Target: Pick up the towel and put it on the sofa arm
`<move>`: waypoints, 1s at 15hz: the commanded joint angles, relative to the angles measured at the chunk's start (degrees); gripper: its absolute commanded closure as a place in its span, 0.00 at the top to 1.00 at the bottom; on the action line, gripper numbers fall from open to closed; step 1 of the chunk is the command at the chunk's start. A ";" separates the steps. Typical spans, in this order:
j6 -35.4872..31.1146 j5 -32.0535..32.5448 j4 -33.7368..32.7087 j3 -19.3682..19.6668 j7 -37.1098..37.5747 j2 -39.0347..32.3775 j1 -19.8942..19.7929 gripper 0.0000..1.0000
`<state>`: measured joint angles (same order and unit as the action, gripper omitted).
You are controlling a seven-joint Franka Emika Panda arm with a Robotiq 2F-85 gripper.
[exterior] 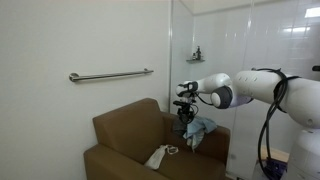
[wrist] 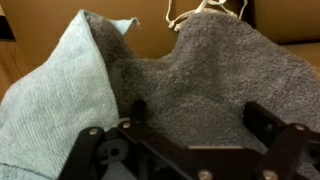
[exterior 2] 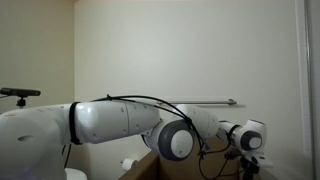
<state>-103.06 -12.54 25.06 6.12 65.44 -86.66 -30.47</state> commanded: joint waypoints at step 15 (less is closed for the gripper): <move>-1.60 1.48 -1.23 -2.22 -6.26 1.31 0.17 0.05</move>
<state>-102.96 -11.99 25.41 5.31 62.89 -85.34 -31.24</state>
